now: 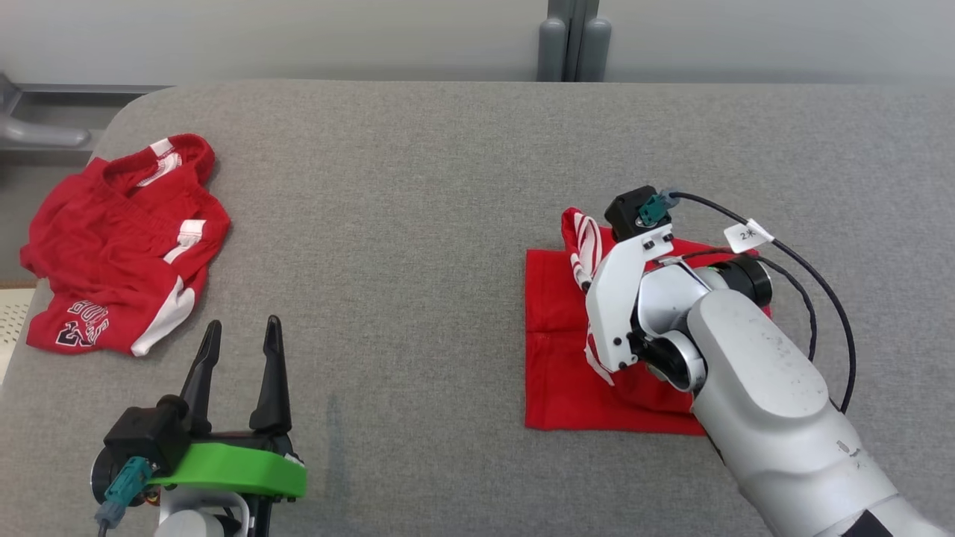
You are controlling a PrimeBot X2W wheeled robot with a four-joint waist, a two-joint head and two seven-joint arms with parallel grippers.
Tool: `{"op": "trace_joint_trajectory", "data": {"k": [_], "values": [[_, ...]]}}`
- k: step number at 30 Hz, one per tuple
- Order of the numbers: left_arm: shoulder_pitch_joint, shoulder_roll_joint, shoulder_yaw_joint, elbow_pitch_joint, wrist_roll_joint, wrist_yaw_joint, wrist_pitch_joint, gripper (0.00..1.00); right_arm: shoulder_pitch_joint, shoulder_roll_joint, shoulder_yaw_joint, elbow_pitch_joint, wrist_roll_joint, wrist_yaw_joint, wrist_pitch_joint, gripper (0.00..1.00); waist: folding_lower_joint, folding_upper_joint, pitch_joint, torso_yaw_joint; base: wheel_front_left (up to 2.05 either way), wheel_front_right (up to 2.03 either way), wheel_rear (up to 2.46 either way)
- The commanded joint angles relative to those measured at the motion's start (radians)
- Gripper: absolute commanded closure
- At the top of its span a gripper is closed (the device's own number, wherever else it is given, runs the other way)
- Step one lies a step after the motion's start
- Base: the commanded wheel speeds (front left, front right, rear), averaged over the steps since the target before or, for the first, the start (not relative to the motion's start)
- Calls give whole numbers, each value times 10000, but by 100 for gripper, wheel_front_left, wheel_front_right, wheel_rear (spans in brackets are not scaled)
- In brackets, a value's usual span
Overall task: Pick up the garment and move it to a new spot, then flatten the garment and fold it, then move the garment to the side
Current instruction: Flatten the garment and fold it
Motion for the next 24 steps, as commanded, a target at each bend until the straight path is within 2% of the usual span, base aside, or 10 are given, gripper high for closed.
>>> {"op": "trace_joint_trajectory", "data": {"k": [1,6,11,12,13,14,15,20,24], "values": [[-179,45,-10,-26,-60,-38,1,0,-235,57,98,296,-11,-13,-169,100,0,0,94,119,0,0,0],[-212,-10,-49,24,-73,-34,1,0,-597,182,638,1245,258,-13,-466,100,0,0,116,248,0,0,0],[-141,-57,24,14,-95,-34,1,0,-639,211,1260,1535,771,-13,-674,100,0,0,99,247,0,0,0],[-120,-61,56,1,-89,-34,1,0,-667,208,1332,1560,846,-13,-717,85,0,0,105,224,0,0,0],[-98,-72,78,-6,-73,-34,1,0,-700,204,1395,1625,907,-13,-801,61,0,0,105,196,0,0,0],[-85,-80,94,-12,-65,-34,1,0,-732,204,1430,1680,936,-13,-886,6,0,0,102,176,0,0,0],[-82,-84,115,-19,-61,-34,1,0,-780,206,1421,1708,1024,-13,-1063,0,0,0,99,149,0,0,0],[-96,-98,134,20,-77,-34,1,0,-859,205,1782,1494,1895,-13,-1471,0,0,0,37,-15,0,0,0],[-12,-99,174,39,-45,-34,1,0,-965,200,1604,804,2506,-13,-2409,0,0,0,-121,-184,0,0,0]]}}
